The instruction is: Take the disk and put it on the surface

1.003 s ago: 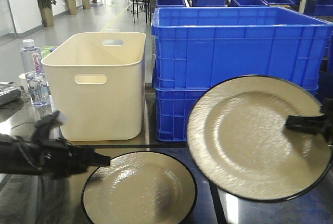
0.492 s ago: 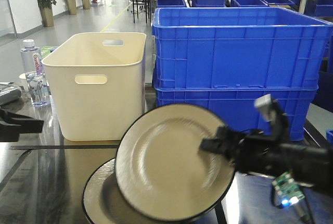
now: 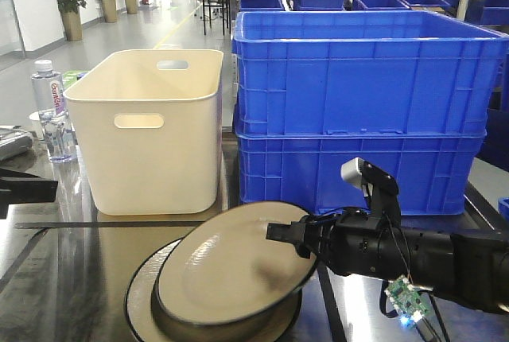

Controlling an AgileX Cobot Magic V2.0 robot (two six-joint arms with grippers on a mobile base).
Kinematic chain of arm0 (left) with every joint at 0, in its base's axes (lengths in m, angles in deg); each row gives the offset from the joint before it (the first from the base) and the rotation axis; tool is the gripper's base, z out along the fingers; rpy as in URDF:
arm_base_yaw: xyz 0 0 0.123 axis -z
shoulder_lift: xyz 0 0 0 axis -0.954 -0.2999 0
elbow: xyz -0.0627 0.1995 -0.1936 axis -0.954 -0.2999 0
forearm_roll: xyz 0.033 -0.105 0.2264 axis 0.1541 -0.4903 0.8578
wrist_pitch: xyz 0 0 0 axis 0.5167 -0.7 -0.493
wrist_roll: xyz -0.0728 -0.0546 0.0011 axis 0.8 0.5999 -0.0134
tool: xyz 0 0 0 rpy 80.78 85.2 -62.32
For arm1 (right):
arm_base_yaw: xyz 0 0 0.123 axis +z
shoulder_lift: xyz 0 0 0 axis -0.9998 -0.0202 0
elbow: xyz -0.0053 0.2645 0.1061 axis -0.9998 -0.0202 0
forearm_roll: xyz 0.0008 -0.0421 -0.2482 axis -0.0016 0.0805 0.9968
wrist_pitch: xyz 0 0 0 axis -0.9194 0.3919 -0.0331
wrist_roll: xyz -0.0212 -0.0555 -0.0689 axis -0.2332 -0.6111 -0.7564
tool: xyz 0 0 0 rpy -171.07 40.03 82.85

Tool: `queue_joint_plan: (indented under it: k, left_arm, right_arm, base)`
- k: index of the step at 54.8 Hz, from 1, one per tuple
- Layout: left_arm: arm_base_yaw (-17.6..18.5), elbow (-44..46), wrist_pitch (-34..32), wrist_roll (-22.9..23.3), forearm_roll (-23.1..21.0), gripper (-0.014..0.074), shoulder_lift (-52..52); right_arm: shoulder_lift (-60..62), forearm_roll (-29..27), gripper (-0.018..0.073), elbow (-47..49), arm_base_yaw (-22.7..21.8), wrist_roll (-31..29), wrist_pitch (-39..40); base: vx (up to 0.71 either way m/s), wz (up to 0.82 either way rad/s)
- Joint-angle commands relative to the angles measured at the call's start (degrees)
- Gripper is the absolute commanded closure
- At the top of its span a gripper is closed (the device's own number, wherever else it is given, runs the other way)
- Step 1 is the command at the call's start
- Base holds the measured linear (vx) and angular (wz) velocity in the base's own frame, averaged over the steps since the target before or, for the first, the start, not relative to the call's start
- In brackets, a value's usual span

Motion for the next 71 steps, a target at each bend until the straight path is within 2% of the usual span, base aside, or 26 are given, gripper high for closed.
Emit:
queue_joint_plan:
  k: [1,6,9,13,17,19,20,24,27,29,33,39,44,50,55,60,63,71]
  left_arm:
    - [-0.1,1.9,-1.3,2.5,-2.6,0.0604,1.4]
    - [-0.1,1.9,-1.1,6.0,0.5,0.0603,1.4]
    - [-0.1,1.9,-1.0,8.6,4.6,0.0603,1.4]
    - [-0.1,1.9,-0.8,14.2,13.0,0.0603,1.3]
    - [-0.1,1.7,-0.7,24.3,25.7,0.0601,1.0]
    - [-0.1,1.4,-0.7,29.8,33.7,0.0601,0.7]
    - [-0.1,1.1,-1.0,32.2,36.3,0.0601,0.7]
    - [-0.1,-1.1,-2.9,39.6,50.4,0.0601,0.5]
    - [-0.1,-2.5,-5.1,44.2,56.3,0.0601,0.8]
    - [-0.1,-3.5,-7.2,46.3,57.8,0.0601,1.1]
    - [-0.1,-6.1,-12.4,47.7,56.8,0.0601,3.0]
    - [0.0,-13.6,-23.8,46.7,48.6,0.0601,9.0]
    - [1.0,-21.6,-32.4,40.1,39.4,0.0601,15.5]
    - [3.6,-32.0,-38.7,26.4,28.0,0.0601,24.8]
    - [5.0,-39.1,-38.8,15.2,19.4,0.0599,33.2]
    - [5.2,-43.8,-37.0,8.6,13.4,0.0597,40.5]
    - [5.2,-46.2,-36.8,7.0,12.1,0.0597,43.6]
    - [5.2,-49.6,-36.8,7.2,11.6,0.0597,49.2]
  right_arm:
    - [3.7,-3.7,-0.0113,2.3,-0.3,-7.8,0.7]
    - [5.9,-0.4,-0.0152,3.3,-0.3,-14.0,6.2]
    - [7.7,2.2,-0.0148,3.5,-0.3,-16.0,10.3]
    - [11.3,7.0,-0.0127,3.3,-0.3,-16.6,17.2]
    - [15.0,11.2,-0.0079,2.8,-0.3,-15.2,22.0]
    - [17.4,12.7,-0.0033,2.3,-0.3,-13.9,23.9]
    - [18.8,13.2,-0.0003,1.8,-0.3,-13.2,24.8]
    - [23.9,13.5,0.0139,-0.6,-0.3,-10.8,27.5]
    - [27.8,13.5,0.0279,-3.0,-0.3,-10.5,28.3]
    - [30.4,13.5,0.0377,-4.7,-0.3,-10.5,28.3]
    - [35.7,13.5,0.0580,-8.5,-0.3,-10.8,28.3]
    - [43.4,13.3,0.0573,-14.6,-0.3,-10.8,28.3]
    - [49.0,13.3,0.0571,-19.9,-0.3,-10.8,28.3]
    - [54.2,13.3,0.0571,-25.1,-0.3,-10.8,28.3]
    - [57.8,13.3,0.0571,-28.9,-0.3,-11.3,28.3]
    - [59.5,13.3,0.0571,-31.4,-0.3,-12.2,28.3]
    - [59.9,13.2,0.0571,-32.2,-0.3,-12.3,28.3]
    - [59.9,12.1,0.0571,-32.7,-0.3,-12.1,28.3]
  base:
    - [0.00,0.00]
    - [0.00,0.00]
    - [0.00,0.00]
    - [0.00,0.00]
    - [0.00,0.00]
    - [0.00,0.00]
    - [0.00,0.00]
    - [0.00,0.00]
    - [0.00,0.00]
    - [0.00,0.00]
    - [0.00,0.00]
    - [0.00,0.00]
    - [0.00,0.00]
    - [0.00,0.00]
    - [0.00,0.00]
    - [0.00,0.00]
    - [0.00,0.00]
    - [0.00,0.00]
